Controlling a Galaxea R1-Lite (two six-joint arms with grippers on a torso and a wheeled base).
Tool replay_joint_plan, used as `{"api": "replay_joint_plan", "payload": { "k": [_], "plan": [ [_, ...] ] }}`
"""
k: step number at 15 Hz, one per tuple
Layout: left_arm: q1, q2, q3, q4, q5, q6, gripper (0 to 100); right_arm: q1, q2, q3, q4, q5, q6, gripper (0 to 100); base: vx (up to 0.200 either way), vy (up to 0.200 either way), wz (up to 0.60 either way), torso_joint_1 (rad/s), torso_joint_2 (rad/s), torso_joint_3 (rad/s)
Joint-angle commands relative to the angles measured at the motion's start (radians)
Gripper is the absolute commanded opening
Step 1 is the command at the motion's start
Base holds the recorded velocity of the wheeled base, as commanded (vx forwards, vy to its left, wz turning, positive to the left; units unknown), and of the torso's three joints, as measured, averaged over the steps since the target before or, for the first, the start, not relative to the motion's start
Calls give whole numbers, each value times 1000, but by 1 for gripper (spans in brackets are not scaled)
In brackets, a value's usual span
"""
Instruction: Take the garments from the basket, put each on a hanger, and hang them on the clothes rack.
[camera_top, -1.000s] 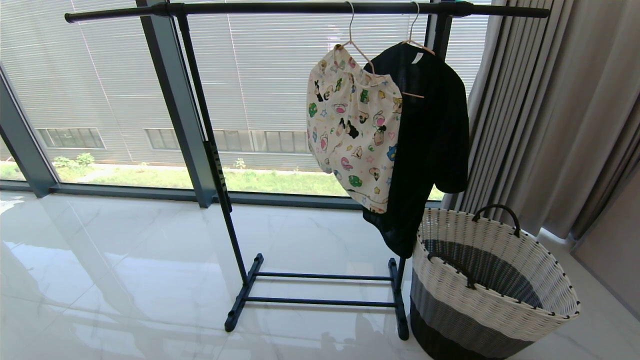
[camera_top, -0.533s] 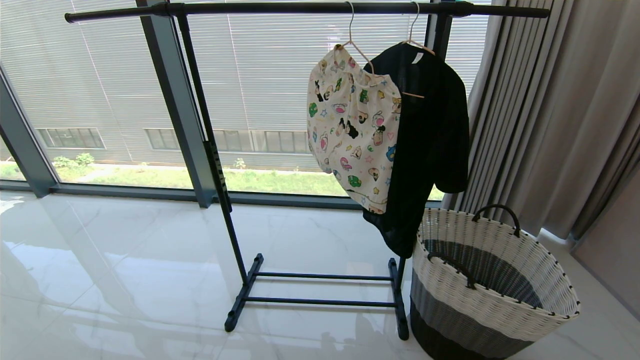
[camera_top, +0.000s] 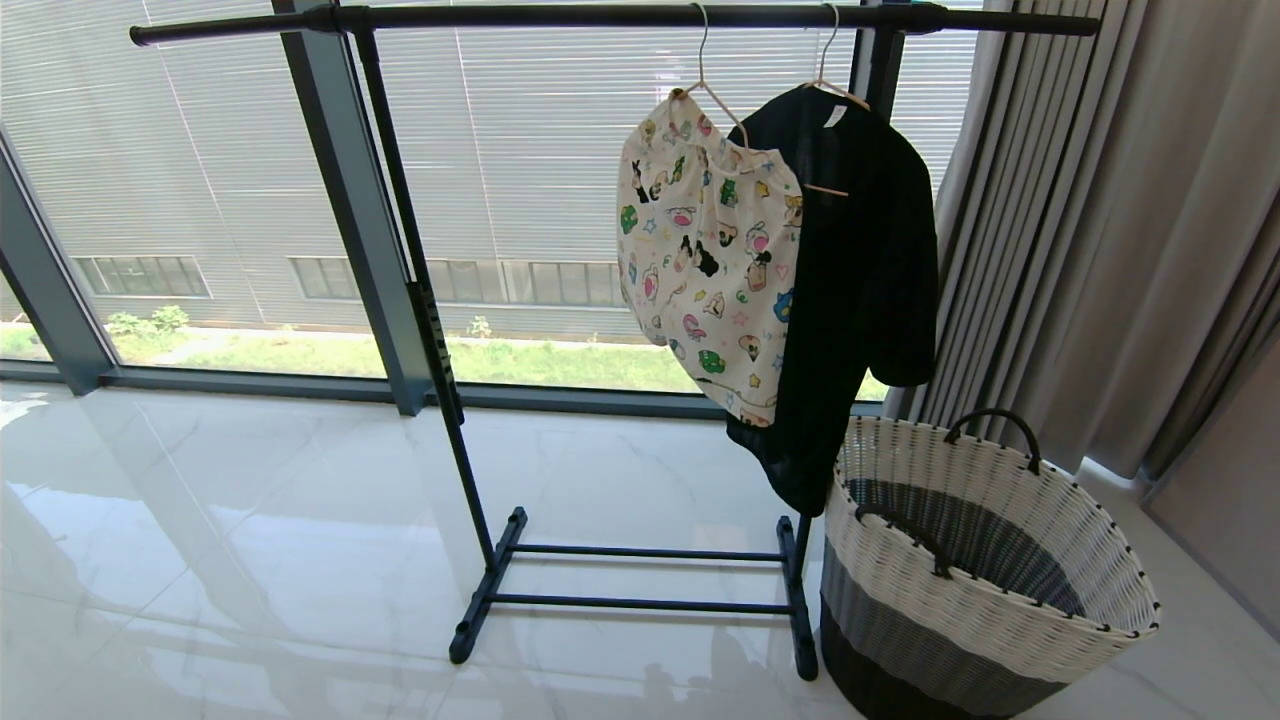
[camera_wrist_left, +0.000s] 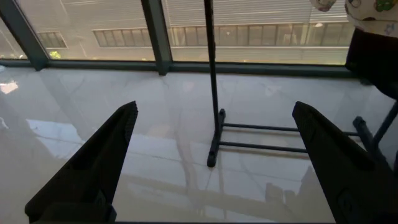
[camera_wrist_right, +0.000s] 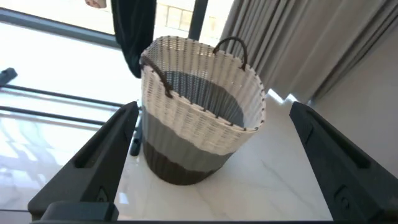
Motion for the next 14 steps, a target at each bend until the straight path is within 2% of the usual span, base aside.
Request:
{"api": "replay_joint_plan", "payload": {
  "k": [1,2,4,6,7,9,11,12,14],
  "plan": [
    [1,6,0,-1,-15,-4,100,0,6,-2,4,34,55,100,0,0,0,0,0,0],
    [1,4,0,-6,-13,-4,100,0,6,-2,8,73,97,100,0,0,0,0,0,0],
    [1,4,0,-36,-13,-4,100,0,6,-2,8,95,111,100,0,0,0,0,0,0],
    [-1,4,0,-99,-13,3,100,0,6,0,-33,103,19,100,0,0,0,0,0,0],
    [1,4,0,-110,-13,3,100,0,6,0,-50,92,6,100,0,0,0,0,0,0],
    [-1,4,0,-118,-13,3,100,0,6,0,-46,15,66,100,0,0,0,0,0,0],
    [1,4,0,-124,-13,3,100,0,6,0,-9,-103,35,100,0,0,0,0,0,0],
    [1,4,0,-141,-13,3,100,0,6,0,-10,-134,45,100,0,0,0,0,0,0],
    [-1,4,0,-150,-12,3,100,0,6,0,27,-127,131,100,0,0,0,0,0,0]
  ]
}}
